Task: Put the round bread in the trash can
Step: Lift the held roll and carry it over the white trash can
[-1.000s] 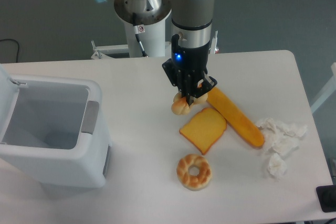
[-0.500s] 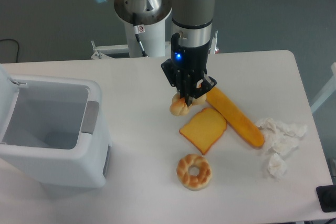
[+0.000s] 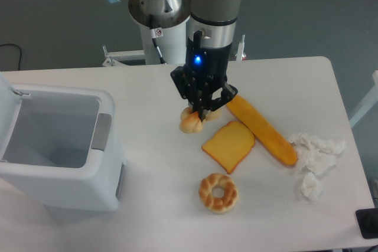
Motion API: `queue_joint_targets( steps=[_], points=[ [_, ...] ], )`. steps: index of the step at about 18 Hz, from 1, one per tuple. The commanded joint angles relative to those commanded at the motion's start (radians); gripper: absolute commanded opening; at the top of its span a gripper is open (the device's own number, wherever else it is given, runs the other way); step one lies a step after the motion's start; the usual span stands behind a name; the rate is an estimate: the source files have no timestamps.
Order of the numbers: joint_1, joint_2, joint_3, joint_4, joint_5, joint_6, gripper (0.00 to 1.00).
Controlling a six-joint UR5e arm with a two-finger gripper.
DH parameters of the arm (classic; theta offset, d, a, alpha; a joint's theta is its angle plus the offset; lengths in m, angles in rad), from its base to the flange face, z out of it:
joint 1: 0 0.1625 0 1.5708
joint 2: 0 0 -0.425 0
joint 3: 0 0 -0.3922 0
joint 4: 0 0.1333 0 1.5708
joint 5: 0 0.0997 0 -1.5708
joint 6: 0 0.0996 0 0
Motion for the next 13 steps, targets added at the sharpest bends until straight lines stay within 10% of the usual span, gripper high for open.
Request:
queue_joint_targets(
  steps=[13],
  points=[
    [-0.014, 0.035, 0.015, 0.061, -0.339, -0.471, 0.07]
  ],
)
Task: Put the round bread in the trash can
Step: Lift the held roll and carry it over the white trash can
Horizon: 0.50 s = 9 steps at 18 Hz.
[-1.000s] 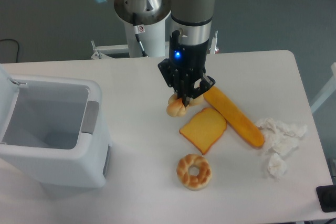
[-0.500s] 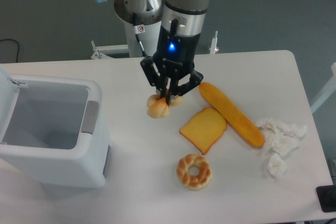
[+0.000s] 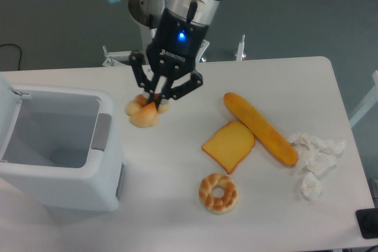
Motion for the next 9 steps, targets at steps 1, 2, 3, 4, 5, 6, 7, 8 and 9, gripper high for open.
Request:
queue_joint_targets(
  steps=[1, 2, 3, 4, 5, 6, 7, 8, 9],
  points=[
    [-0.002, 0.0, -0.002, 0.002, -0.028, -0.018, 0.07],
    [-0.002, -0.002, -0.002, 0.002, -0.048, -0.031, 0.08],
    [-0.006, -0.002, -0.008, 0.003, -0.069, -0.042, 0.1],
    [-0.02, -0.003, -0.009, 0.003, -0.083, -0.049, 0.1],
    [-0.031, -0.005, -0.011, 0.003, -0.085, -0.049, 0.1],
    [-0.047, -0.012, -0.012, 0.003, -0.085, -0.049, 0.1],
    [-0.064, -0.021, -0.012, 0.005, -0.085, -0.049, 0.1],
    [-0.08, -0.029, -0.011, 0.006, -0.086, -0.049, 0.1],
    [-0.098, -0.046, -0.008, 0.008, -0.088, -0.049, 0.1]
  ],
)
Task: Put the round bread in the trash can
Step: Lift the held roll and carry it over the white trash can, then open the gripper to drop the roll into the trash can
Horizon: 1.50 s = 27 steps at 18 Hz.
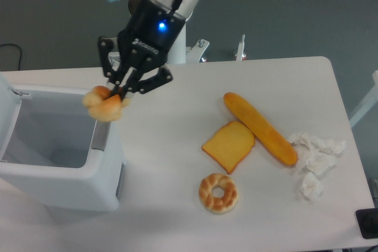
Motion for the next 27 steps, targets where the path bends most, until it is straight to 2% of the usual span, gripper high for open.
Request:
queue_joint_targets(
  steps=[2, 5, 10, 11, 13, 16, 19, 22, 27],
  points=[
    [-0.043, -0.031, 0.005, 0.009, 0.0, 0.0, 0.1],
    [-0.066, -0.057, 0.005, 0.031, -0.02, 0.0, 0.11],
    [-0.081, -0.063, -0.014, 0.037, -0.035, 0.002, 0.18],
    [-0.081, -0.062, -0.017, 0.037, -0.035, 0.006, 0.19],
    [-0.083, -0.063, -0.023, 0.041, -0.035, 0.012, 0.3],
    [-0.085, -0.062, -0.041, 0.07, -0.035, 0.02, 0.35],
    [-0.094, -0.062, -0.046, 0.075, -0.035, 0.021, 0.39],
    [-0.094, -0.063, -0.046, 0.078, -0.034, 0.025, 0.53],
    [-0.094, -0.062, -0.046, 0.078, -0.034, 0.031, 0.59]
  ],
)
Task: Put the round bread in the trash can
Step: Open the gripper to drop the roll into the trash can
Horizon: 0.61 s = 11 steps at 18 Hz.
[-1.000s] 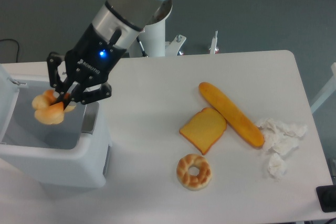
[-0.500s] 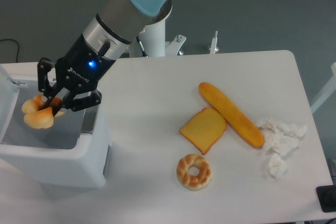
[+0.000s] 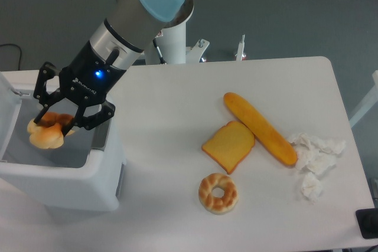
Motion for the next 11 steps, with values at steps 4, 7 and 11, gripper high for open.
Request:
queue_joint_targets(
  steps=[4, 7, 11],
  points=[
    [0.0, 0.002, 0.0, 0.002, 0.0, 0.0, 0.65],
    [0.0, 0.002, 0.0, 0.002, 0.0, 0.0, 0.69],
    [0.0, 0.005, -0.002, 0.002, 0.002, 0.0, 0.74]
  ],
)
